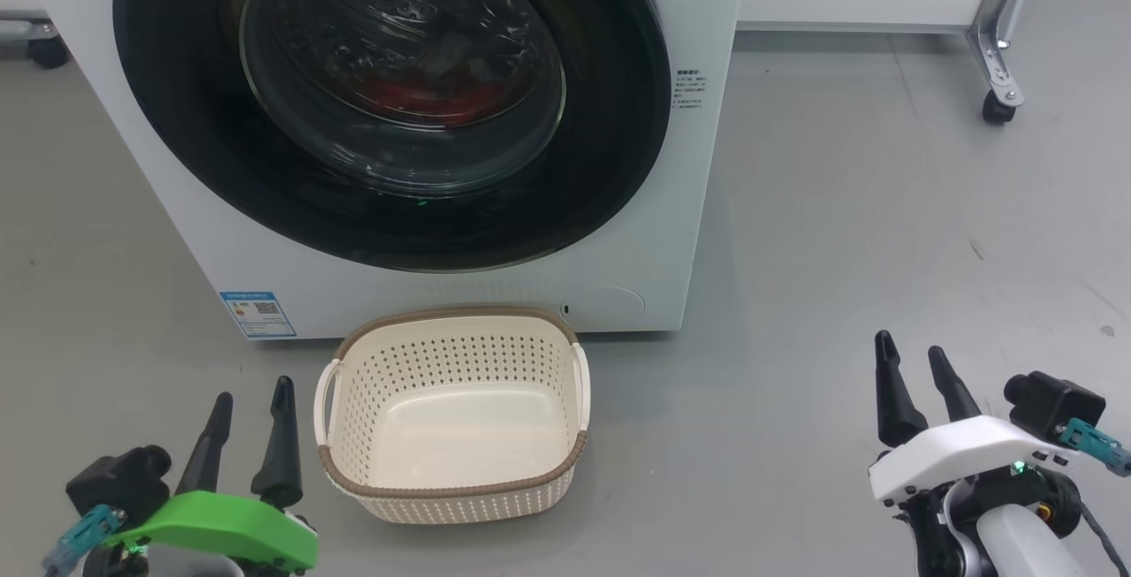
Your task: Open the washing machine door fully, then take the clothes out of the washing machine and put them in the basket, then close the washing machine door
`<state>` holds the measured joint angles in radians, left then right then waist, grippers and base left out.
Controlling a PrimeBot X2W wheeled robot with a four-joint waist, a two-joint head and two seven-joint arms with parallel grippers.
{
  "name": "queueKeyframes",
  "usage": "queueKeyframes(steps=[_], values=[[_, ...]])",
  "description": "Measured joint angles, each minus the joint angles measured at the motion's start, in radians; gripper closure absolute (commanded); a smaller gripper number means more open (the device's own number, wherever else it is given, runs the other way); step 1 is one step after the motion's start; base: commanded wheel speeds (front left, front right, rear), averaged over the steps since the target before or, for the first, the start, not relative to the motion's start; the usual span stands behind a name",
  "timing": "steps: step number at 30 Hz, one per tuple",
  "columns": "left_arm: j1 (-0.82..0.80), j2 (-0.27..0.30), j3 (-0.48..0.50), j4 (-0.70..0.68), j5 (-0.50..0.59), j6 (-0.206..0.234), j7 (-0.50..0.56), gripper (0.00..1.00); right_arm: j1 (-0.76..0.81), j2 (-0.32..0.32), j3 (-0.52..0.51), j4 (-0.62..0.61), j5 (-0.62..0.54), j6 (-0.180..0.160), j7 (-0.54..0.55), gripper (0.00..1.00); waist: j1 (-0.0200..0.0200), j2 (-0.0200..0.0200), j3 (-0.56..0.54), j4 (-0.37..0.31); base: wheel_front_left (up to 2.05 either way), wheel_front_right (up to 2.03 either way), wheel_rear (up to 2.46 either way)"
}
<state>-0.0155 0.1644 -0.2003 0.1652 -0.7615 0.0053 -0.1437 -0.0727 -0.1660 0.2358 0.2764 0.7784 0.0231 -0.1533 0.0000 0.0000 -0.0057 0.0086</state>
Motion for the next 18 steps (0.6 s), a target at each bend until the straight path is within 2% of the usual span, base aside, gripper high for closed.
queueKeyframes(steps=[18], values=[[0.002,0.003,-0.061,0.005,0.18,0.044,0.0,0.0,0.0,-0.007,0.065,0.007,-0.21,-0.036,-0.053,0.0,0.0,0.0,-0.01,0.003,0.0,0.0,0.0]])
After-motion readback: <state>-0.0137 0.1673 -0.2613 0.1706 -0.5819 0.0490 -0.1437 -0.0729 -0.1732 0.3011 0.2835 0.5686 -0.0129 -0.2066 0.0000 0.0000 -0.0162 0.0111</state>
